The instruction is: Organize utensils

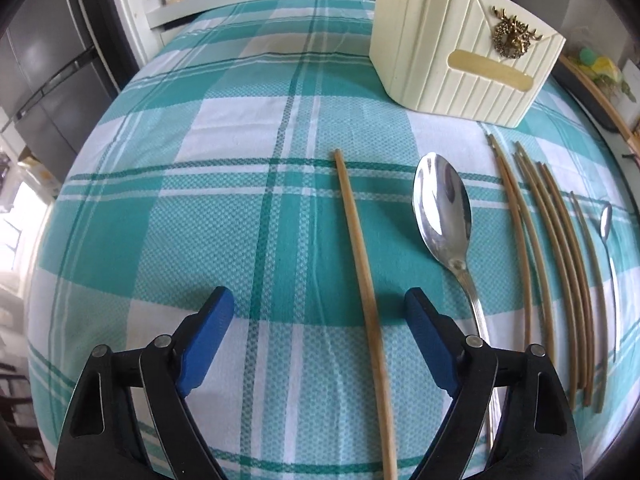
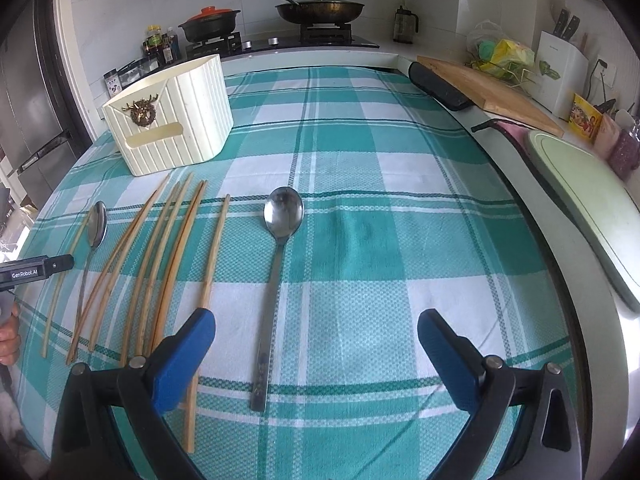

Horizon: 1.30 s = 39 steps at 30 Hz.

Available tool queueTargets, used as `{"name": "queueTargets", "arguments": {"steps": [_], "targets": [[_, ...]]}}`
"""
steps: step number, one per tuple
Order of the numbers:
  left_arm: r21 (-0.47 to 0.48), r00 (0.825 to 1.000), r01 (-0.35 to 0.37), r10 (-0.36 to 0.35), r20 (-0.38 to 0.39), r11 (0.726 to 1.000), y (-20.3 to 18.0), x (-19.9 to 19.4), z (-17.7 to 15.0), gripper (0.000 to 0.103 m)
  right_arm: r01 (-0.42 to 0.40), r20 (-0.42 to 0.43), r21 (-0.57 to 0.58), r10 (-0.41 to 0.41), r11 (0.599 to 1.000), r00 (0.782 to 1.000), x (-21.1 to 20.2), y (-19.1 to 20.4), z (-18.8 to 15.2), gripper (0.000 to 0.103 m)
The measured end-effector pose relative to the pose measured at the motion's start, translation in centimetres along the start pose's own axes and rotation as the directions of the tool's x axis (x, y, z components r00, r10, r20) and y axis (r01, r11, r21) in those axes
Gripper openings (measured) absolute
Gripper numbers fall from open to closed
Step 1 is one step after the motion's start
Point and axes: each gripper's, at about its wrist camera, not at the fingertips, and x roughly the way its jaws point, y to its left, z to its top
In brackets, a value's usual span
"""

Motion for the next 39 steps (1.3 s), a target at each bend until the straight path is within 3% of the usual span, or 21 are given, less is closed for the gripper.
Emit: {"name": "queueTargets", "arguments": {"steps": [3,8,11,14,17,18,21,22,24,30,39], "targets": [[0.002,1.0,0.008,-0.008,-0.007,1.0,0.1,0.5,0.8,0.088,0.0,-0.009,0.013,0.0,1.0,1.0,2.2,-0.1,1.3,0.103],[0.005,1.0,0.009,-0.009,-0.01,1.0,0.0,1.3,2.4,0.086,-0.017,-0.02,0.008,0.017,1.0,1.0,5.5,1.0,3.5,0.091],[0.009,1.0,0.014,-0.014,-0.016,1.0,-0.2,1.8,3.4,0.081,-0.021,-0.046,0.015,0.021,1.0,0.999,7.5,1.6,4.6,0.081],[0.018,1.0,0.024,-0.024,-0.019,1.0,-0.4,2.1,4.0,0.07,-0.002,-0.04,-0.004,0.002,1.0,0.999,8.5,2.5,5.0,0.08],[0.031,1.0,0.025,-0.025,-0.008,0.999,-0.6,1.9,4.0,0.05,0.017,-0.027,-0.031,-0.018,0.999,0.999,9.0,3.6,5.3,0.076],[0.039,1.0,0.03,-0.03,-0.005,0.999,-0.7,1.8,4.0,0.036,0.02,-0.019,-0.04,-0.021,0.999,1.0,9.1,3.8,5.4,0.072],[0.053,0.999,0.047,-0.047,0.003,0.998,-1.0,1.7,4.0,0.009,0.021,0.011,-0.057,-0.021,0.998,1.0,9.3,4.3,5.8,0.05],[0.054,0.999,0.049,-0.049,0.007,0.997,-1.0,1.6,3.9,0.007,0.016,0.018,-0.059,-0.015,0.998,1.0,9.4,4.4,5.9,0.042],[0.038,0.998,0.063,-0.063,0.016,0.997,-0.7,1.6,3.9,0.006,-0.006,0.023,-0.053,0.007,0.999,1.0,9.4,4.2,6.1,0.035],[-0.028,0.987,0.129,-0.126,0.099,0.991,0.9,-1.5,3.2,0.004,-0.089,0.085,-0.042,0.092,0.995,0.992,6.3,3.7,6.0,0.035],[-0.004,0.932,0.221,-0.21,0.297,0.975,2.0,-10.8,2.7,0.005,-0.157,0.226,-0.109,0.178,0.982,0.958,-2.3,5.4,5.5,0.035]]}}
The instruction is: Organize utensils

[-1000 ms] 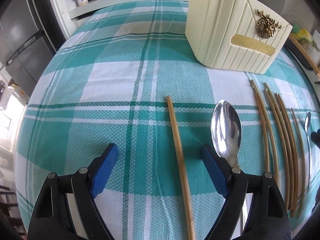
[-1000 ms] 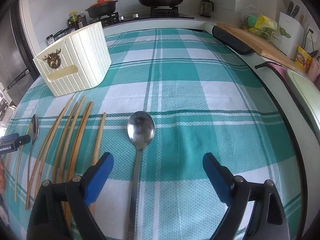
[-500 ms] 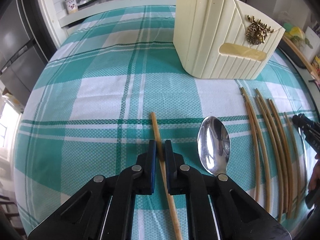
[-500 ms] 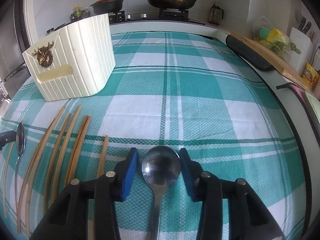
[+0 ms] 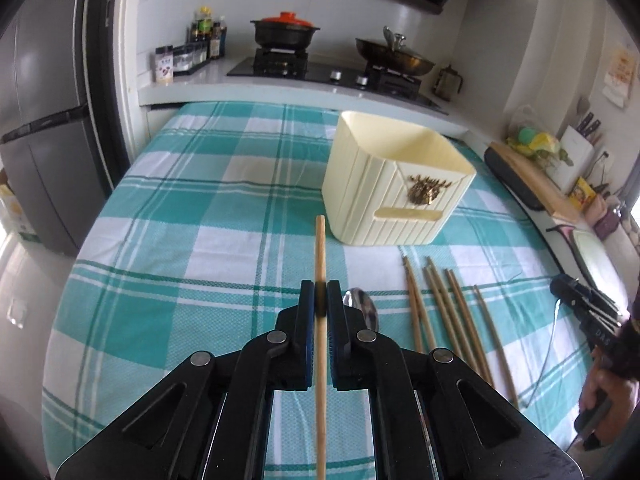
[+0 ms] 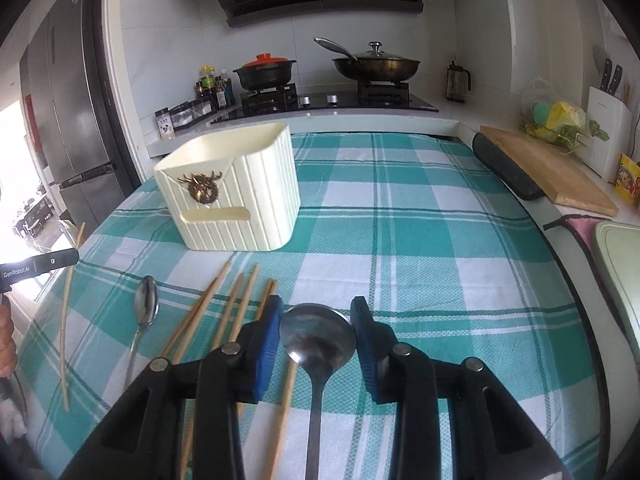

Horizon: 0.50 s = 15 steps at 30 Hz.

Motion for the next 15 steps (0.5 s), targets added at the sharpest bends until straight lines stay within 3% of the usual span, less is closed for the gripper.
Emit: {"name": "queueTargets", "arguments": {"steps": [5,15], "targets": [[0.011,0.998,0.036,-0.037,0.053,0.999,-0.7,-3.3,0.0,0.005,-0.009,0.052,-0.007,0.009,1.0,0.999,-3.0,0.5,0.3,0.035],[0.02,0.992,0.099,-0.101,0.081,0.995,-1.5,-6.1,-0.2,0.005,-0.014,0.104,0.007,0.013,1.0,0.995,-5.7,0.5,0.7,0.034]]}}
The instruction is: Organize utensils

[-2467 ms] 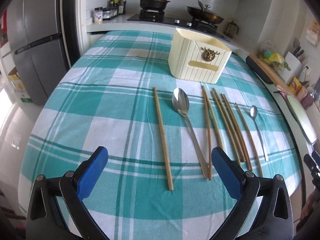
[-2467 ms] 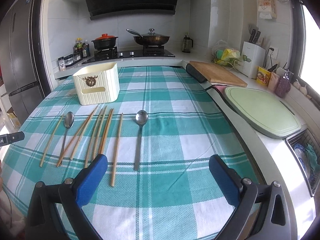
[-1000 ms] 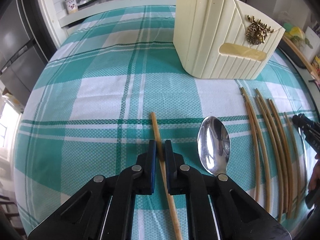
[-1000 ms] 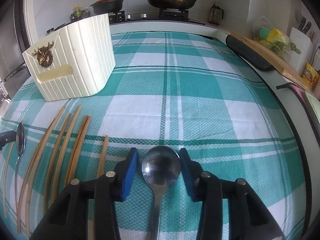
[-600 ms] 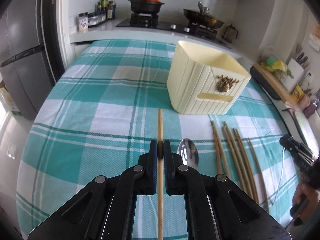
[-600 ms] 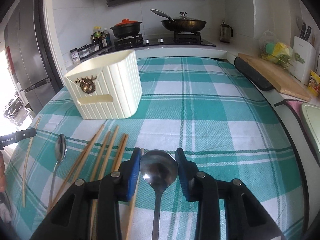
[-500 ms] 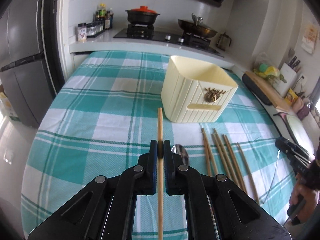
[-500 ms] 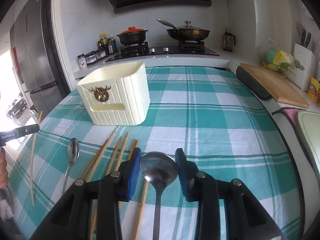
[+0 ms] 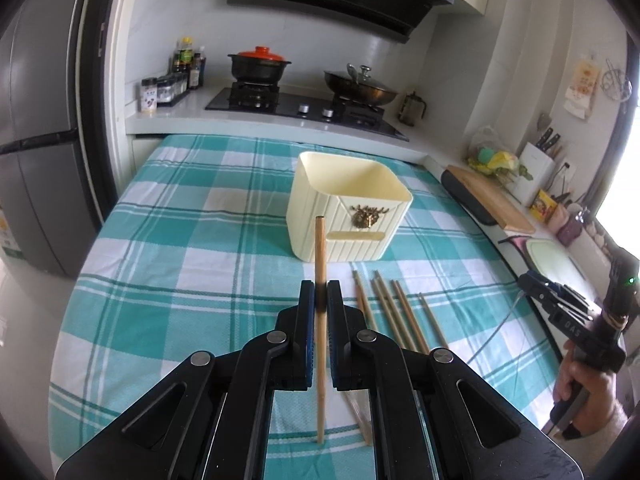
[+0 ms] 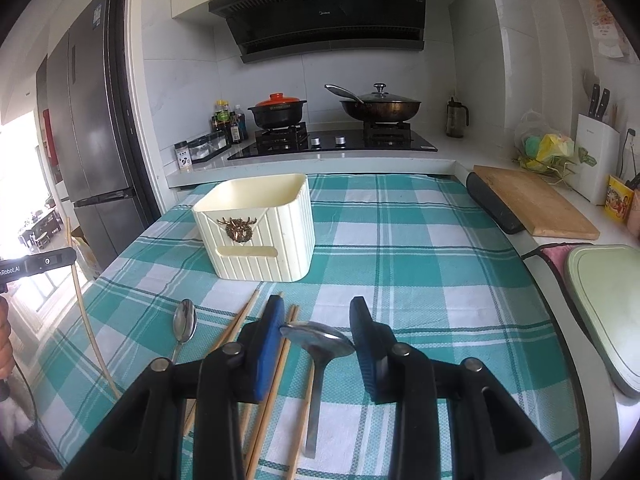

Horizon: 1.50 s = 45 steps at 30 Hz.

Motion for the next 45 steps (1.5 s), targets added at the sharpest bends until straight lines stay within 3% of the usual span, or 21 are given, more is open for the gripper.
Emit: {"name": "queueTargets", "arguments": {"steps": [3,5,9,15,18,20,21,22,27,31,34,36,40,41,45], "targets": [[0.013,1.0,0.004,-0.004,0.01,1.0,-0.4,-0.2,0.2,0.005,0.004,0.02,-0.003,-0.004,1.0,1.0,-0.5,0.0,0.5,0.026],[0.017,1.0,0.004,-0.004,0.009,1.0,-0.5,-0.1,0.1,0.005,0.009,0.02,-0.012,-0.009,1.0,1.0,-0.5,-0.1,0.8,0.026],[0.012,1.0,0.002,-0.002,0.016,1.0,-0.4,0.0,-0.1,0.005,-0.008,-0.033,0.013,0.008,1.0,0.999,0.9,-1.1,0.3,0.016],[0.011,1.0,0.001,-0.001,0.016,1.0,-0.2,0.1,0.0,0.005,-0.008,-0.066,0.019,0.009,1.0,0.998,1.7,-1.8,-0.7,0.015],[0.007,1.0,-0.002,0.002,0.013,1.0,0.0,0.3,0.1,0.005,0.05,-0.049,0.055,-0.048,0.997,0.998,1.0,-3.3,0.1,0.016],[0.002,1.0,-0.001,0.001,0.013,1.0,0.1,0.3,0.1,0.005,0.121,-0.065,0.103,-0.115,0.987,0.991,1.1,-5.4,0.7,0.039],[0.0,1.0,0.001,-0.001,0.014,1.0,0.1,0.3,0.1,0.005,0.165,-0.085,0.128,-0.155,0.978,0.984,1.3,-6.6,0.8,0.065],[0.0,1.0,0.002,-0.002,0.016,1.0,0.1,0.3,0.0,0.005,0.207,-0.118,0.144,-0.191,0.968,0.974,1.8,-7.9,0.7,0.07],[0.004,1.0,0.007,-0.007,0.021,1.0,0.0,0.1,-0.1,0.005,0.304,-0.283,0.268,-0.227,0.914,0.932,3.1,-12.6,-2.3,0.07],[-0.001,1.0,0.009,-0.009,0.017,1.0,0.1,0.3,-0.1,0.005,0.292,-0.333,0.398,-0.159,0.87,0.929,1.6,-14.1,-5.8,0.07],[0.005,1.0,0.012,-0.012,0.015,1.0,-0.1,0.5,0.0,0.005,0.248,-0.374,0.485,-0.057,0.839,0.926,2.7,-15.1,-7.8,0.07],[0.006,1.0,0.011,-0.011,0.016,1.0,-0.1,0.5,-0.1,0.005,0.245,-0.372,0.511,-0.045,0.824,0.927,3.6,-15.5,-8.3,0.07],[-0.002,1.0,0.008,-0.008,0.016,1.0,0.0,0.6,-0.2,0.005,0.283,-0.411,0.467,-0.077,0.838,0.908,7.3,-15.4,-8.6,0.07],[-0.003,1.0,0.007,-0.007,0.015,1.0,0.1,0.6,-0.2,0.005,0.297,-0.392,0.418,-0.124,0.859,0.911,7.8,-14.9,-8.1,0.07],[-0.002,1.0,-0.004,0.004,0.007,1.0,0.2,0.8,-0.1,0.005,0.234,-0.359,0.263,-0.13,0.936,0.924,10.8,-12.8,-6.4,0.044]]}}
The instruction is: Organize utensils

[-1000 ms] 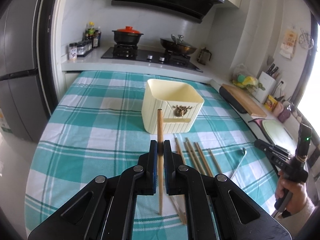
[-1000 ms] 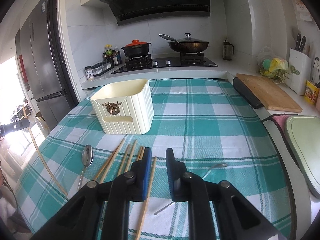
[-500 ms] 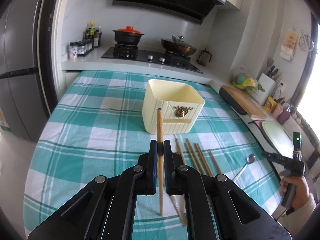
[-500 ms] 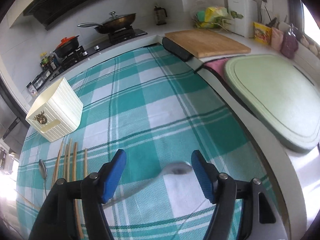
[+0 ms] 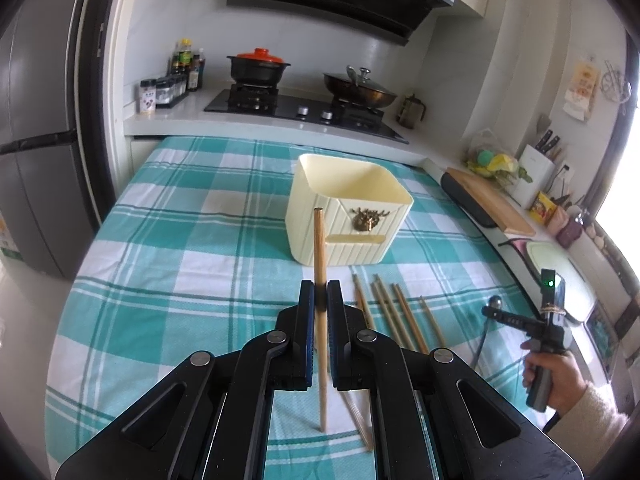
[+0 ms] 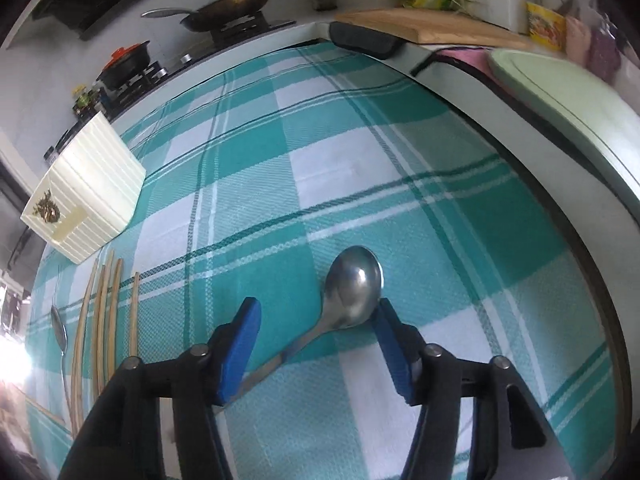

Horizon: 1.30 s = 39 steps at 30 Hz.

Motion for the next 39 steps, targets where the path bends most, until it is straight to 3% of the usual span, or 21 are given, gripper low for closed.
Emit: {"name": "queueTargets", "arguments": {"steps": [1,3,5,6,8,10,11,14,17,21,32,39], "targets": [[0.003,1.0,-0.004,0.004,-0.002,1.0,0.0,0.1,0.0,0.005,-0.037,0.001,-0.045,0.037,0.998,0.999,0.5,0.8,0.4,0.034],[0.006,1.0,-0.007,0.007,-0.006,1.0,0.0,0.2,0.0,0.005,-0.144,0.0,-0.155,0.145,0.977,0.989,1.3,2.9,1.3,0.03],[0.009,1.0,-0.011,0.011,-0.008,1.0,0.0,0.2,0.0,0.005,-0.26,-0.024,-0.272,0.264,0.926,0.964,1.5,5.1,1.9,0.029],[0.009,1.0,-0.011,0.011,-0.008,1.0,0.0,0.3,0.1,0.005,-0.257,-0.039,-0.308,0.258,0.916,0.965,1.6,6.0,2.2,0.027],[0.008,1.0,-0.01,0.01,-0.009,1.0,-0.1,0.3,0.1,0.005,-0.255,-0.043,-0.325,0.255,0.911,0.966,1.2,6.7,2.8,0.035],[0.009,1.0,-0.007,0.007,-0.007,1.0,-0.2,0.4,0.1,0.005,-0.18,-0.008,-0.31,0.187,0.933,0.982,0.2,6.6,3.0,0.052],[0.01,1.0,-0.006,0.006,-0.008,1.0,-0.3,0.4,0.1,0.005,-0.137,0.001,-0.297,0.144,0.945,0.99,-0.2,6.5,2.9,0.053],[0.016,1.0,0.007,-0.006,-0.012,1.0,-0.7,0.7,-0.1,0.005,-0.114,-0.045,-0.24,0.106,0.964,0.993,-0.9,6.5,1.4,0.054],[0.034,1.0,0.011,-0.011,-0.01,0.999,-1.2,0.8,-0.2,0.005,-0.194,-0.097,-0.262,0.174,0.945,0.98,-0.9,8.6,-1.3,0.053],[0.039,1.0,0.017,-0.016,-0.013,0.999,-1.3,0.8,-0.1,0.005,-0.063,-0.068,-0.373,0.041,0.926,0.997,-0.3,10.9,-3.8,0.052],[-0.001,0.999,0.018,-0.018,-0.029,1.0,-0.2,1.4,-0.6,0.005,0.066,-0.034,-0.301,-0.08,0.951,0.996,-1.0,5.0,-3.1,0.05],[0.018,0.999,0.026,-0.026,-0.035,0.999,-0.8,1.6,-0.4,0.005,0.083,-0.029,-0.248,-0.093,0.965,0.995,-0.9,3.2,-2.0,0.05]]}}
